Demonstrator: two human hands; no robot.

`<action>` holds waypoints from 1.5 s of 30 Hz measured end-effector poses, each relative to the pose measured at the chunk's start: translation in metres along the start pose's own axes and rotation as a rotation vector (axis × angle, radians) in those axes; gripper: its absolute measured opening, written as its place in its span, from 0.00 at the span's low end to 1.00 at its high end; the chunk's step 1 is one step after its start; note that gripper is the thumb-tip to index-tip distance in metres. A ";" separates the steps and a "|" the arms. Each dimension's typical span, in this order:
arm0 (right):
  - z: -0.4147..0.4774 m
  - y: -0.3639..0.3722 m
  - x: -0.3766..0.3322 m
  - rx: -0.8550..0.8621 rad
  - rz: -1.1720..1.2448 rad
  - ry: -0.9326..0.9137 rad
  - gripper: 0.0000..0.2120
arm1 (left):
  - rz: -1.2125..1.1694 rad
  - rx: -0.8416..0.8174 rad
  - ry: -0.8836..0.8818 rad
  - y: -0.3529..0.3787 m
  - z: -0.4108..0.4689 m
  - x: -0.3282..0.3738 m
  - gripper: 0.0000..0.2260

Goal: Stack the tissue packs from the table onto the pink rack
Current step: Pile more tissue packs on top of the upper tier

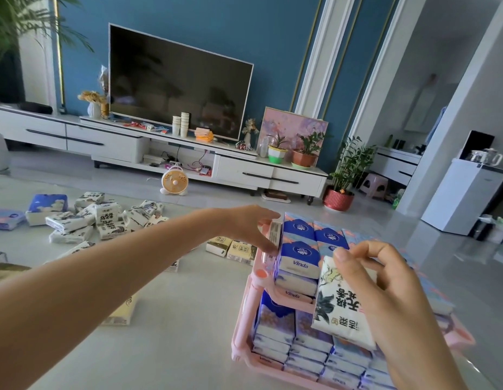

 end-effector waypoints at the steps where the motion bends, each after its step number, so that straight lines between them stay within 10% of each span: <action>1: 0.000 0.000 -0.001 -0.007 0.005 -0.002 0.23 | 0.004 0.003 -0.014 -0.001 -0.002 0.000 0.36; 5: -0.001 0.000 -0.008 0.014 -0.003 -0.038 0.17 | -0.042 0.074 -0.017 -0.021 -0.031 0.013 0.35; 9: -0.006 0.002 -0.019 0.176 0.033 -0.126 0.11 | -0.293 0.333 0.164 -0.019 -0.093 0.038 0.11; 13: -0.025 0.022 -0.038 0.318 0.089 -0.284 0.06 | -0.673 -0.080 0.113 0.045 -0.143 0.041 0.17; 22: -0.024 0.026 -0.054 -0.541 -0.093 -0.308 0.23 | -0.980 -0.214 0.078 0.039 -0.142 0.010 0.07; 27: 0.015 0.014 -0.078 -0.672 -0.180 -0.348 0.26 | -1.035 -0.216 0.125 0.025 -0.125 0.018 0.06; 34: 0.074 0.019 -0.052 -0.350 -0.302 -0.260 0.33 | -0.951 0.509 -0.049 0.015 -0.128 -0.023 0.10; 45: 0.073 0.051 -0.033 -0.375 -0.583 -0.328 0.30 | -1.175 0.540 -0.220 0.033 -0.141 -0.049 0.11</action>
Point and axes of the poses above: each hand's wrist, its own z-axis towards the middle knuckle, its own y-axis out of the palm, x = y × z, the point moved 4 cm from there along z, towards the middle knuckle, and after that the axes turned 13 degrees about -z, right-handed, at the moved point
